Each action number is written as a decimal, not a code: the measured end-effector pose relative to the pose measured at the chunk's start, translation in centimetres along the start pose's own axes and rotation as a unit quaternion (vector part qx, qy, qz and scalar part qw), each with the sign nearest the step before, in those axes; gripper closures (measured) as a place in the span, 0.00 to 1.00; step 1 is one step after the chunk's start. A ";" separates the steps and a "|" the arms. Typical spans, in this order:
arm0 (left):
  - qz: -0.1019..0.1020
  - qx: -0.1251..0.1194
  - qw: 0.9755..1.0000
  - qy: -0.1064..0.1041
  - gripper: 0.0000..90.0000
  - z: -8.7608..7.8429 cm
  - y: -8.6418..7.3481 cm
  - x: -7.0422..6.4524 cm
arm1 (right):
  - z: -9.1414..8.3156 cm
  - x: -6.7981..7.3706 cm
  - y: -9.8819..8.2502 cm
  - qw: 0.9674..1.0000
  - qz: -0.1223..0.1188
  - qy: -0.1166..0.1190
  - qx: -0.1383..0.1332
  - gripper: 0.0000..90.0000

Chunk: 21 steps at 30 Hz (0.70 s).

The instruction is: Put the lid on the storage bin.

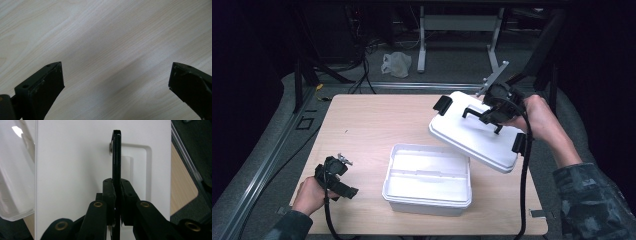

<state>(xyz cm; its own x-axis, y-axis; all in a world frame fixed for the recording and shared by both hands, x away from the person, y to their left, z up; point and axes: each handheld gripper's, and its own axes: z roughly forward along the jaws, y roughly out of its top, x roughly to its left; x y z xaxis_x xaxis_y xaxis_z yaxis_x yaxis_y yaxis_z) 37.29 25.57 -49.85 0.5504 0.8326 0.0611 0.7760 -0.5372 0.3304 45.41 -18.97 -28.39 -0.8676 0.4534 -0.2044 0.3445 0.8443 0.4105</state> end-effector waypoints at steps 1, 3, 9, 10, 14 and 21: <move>0.000 0.000 1.000 -0.001 0.00 0.0 0.0 0.0 | 0.2 0.5 0.4 1.000 -0.009 0.005 -0.001 0.94; -0.001 0.000 1.000 -0.002 0.00 0.0 0.0 0.1 | 0.6 1.5 1.0 0.999 -0.026 0.018 -0.006 0.94; -0.003 0.002 1.000 -0.003 0.00 0.2 -0.1 0.3 | 2.1 4.2 2.7 0.996 -0.073 0.049 -0.019 0.94; -0.003 0.002 1.000 -0.002 0.00 0.2 -0.1 0.3 | 2.3 4.6 3.0 0.995 -0.081 0.052 -0.020 0.94; -0.002 0.004 1.000 -0.003 0.00 0.2 -0.1 0.4 | 3.4 6.3 4.0 0.991 -0.113 0.064 -0.020 0.94; 0.003 0.009 1.000 -0.003 0.00 0.4 -0.1 0.2 | 5.2 9.3 5.4 0.983 -0.161 0.084 -0.012 0.94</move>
<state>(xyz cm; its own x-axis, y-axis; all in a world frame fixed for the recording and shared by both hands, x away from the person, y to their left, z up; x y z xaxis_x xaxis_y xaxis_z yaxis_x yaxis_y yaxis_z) 37.43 25.74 -50.29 0.5571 0.8285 0.0566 0.7778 -0.5444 0.3140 41.08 -8.73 -32.67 -0.9782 0.1081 -0.1774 0.0356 0.9285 0.3695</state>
